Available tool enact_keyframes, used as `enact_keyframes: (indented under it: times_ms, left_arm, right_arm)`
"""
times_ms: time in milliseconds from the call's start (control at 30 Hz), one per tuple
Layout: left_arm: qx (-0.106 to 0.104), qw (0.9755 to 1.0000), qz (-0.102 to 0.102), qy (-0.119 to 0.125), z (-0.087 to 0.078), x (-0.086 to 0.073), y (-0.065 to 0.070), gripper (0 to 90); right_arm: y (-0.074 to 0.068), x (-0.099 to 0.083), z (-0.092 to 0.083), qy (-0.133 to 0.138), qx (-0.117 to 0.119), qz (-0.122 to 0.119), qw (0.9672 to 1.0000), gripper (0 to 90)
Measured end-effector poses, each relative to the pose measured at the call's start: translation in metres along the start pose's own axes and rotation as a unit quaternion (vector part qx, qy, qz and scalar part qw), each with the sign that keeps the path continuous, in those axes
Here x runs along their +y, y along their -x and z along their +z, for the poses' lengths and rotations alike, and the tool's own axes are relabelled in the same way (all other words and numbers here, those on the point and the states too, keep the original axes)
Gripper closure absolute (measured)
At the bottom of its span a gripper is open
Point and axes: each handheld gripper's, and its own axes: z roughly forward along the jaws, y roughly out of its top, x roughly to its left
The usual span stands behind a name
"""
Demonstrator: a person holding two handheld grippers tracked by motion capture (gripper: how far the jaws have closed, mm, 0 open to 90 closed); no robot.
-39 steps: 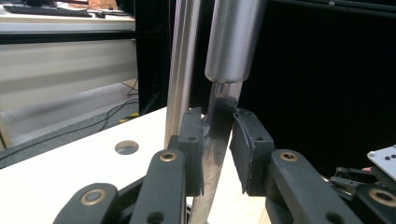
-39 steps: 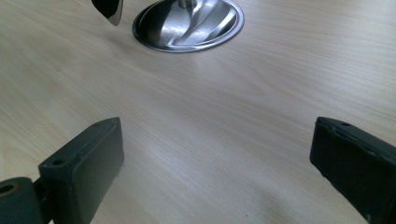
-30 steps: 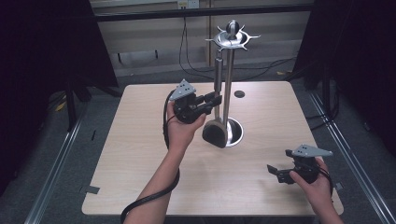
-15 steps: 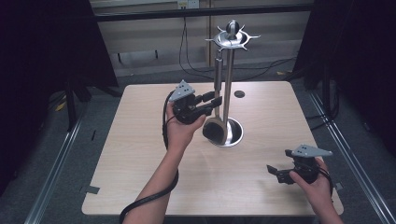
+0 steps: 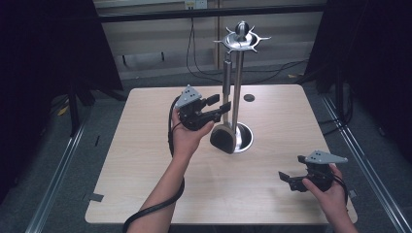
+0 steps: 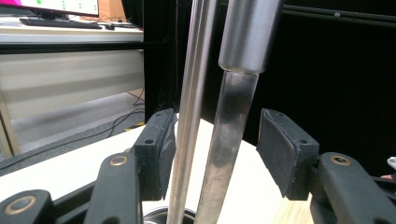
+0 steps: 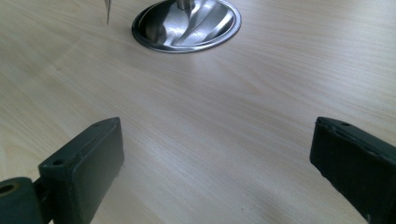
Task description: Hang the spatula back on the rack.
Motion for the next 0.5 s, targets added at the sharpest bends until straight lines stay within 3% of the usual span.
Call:
enact_keyframes:
  times_ms: [167, 267, 367, 500]
  left_arm:
    - [0.006, 0.9999, 0.0, 0.009, 0.0009, -0.0005, 0.0018, 42.4]
    - [0.013, 0.9998, 0.011, 0.007, -0.0003, 0.0004, 0.0018, 37.6]
    - [0.01, 0.9999, 0.002, 0.01, 0.0005, 0.0003, 0.0035, 33.5]
    - [0.014, 0.9998, 0.014, 0.007, -0.0002, 0.0001, 0.0036, 27.1]
  right_arm:
    - [0.0004, -0.0002, 0.0001, -0.001, 0.0, 0.001, 1.0, 2.6]
    - [0.0003, 0.0007, -0.0006, 0.002, 0.0, 0.001, 1.0, 2.6]
    - [0.0002, 0.0002, -0.0004, 0.0, -0.001, 0.002, 1.0, 2.6]
    - [0.0002, 0.0, -0.0003, -0.001, 0.0, 0.002, 1.0, 2.6]
